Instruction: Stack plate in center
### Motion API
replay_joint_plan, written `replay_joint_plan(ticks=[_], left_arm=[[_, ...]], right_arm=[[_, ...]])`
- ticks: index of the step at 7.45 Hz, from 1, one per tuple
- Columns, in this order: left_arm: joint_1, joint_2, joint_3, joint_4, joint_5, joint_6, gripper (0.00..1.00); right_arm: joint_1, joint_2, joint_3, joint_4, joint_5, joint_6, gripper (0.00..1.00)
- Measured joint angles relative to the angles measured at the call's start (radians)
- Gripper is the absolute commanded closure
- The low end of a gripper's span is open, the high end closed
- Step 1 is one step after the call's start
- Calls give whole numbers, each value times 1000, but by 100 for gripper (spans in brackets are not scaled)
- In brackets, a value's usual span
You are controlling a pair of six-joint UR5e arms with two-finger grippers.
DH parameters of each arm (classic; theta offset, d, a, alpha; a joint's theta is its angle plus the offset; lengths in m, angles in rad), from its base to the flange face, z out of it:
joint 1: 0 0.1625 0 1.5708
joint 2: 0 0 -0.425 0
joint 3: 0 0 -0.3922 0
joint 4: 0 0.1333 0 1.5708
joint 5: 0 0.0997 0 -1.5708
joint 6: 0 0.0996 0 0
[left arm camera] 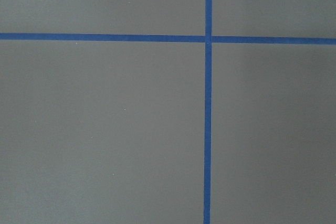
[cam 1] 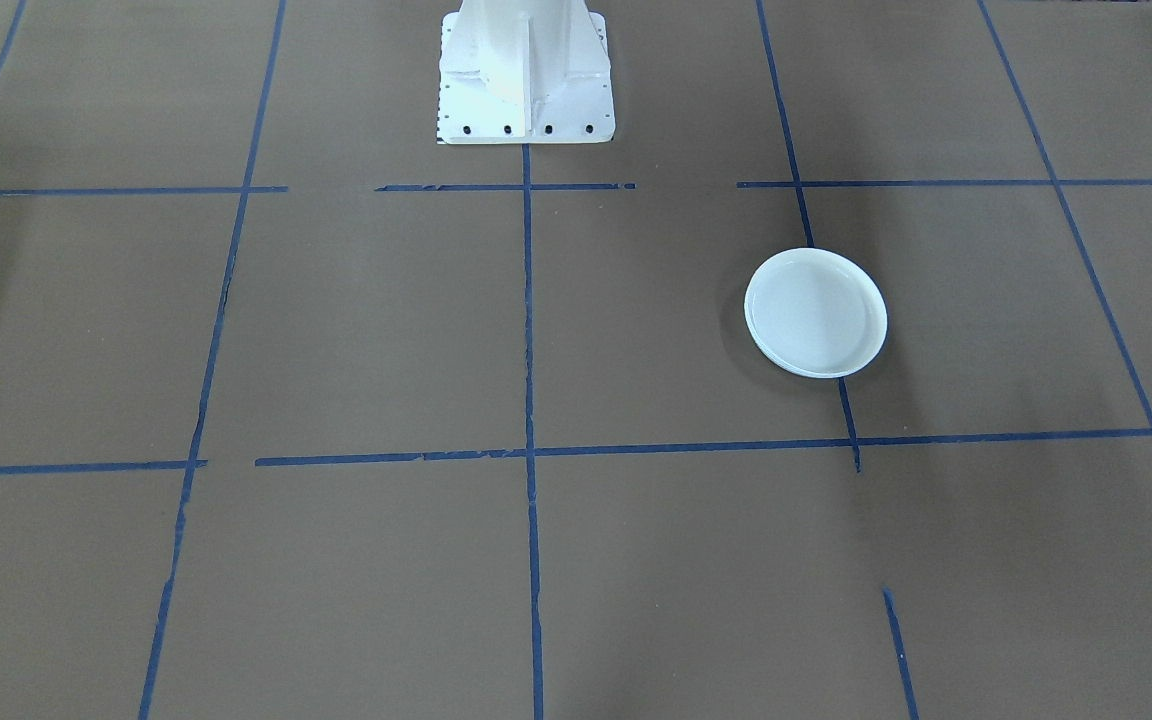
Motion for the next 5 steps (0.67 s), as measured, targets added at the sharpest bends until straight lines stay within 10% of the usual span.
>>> replay_joint_plan(ticks=[5], left_arm=[[0, -7, -2, -3, 34, -11, 0]], right_arm=[[0, 0, 0, 0, -1, 1, 0]])
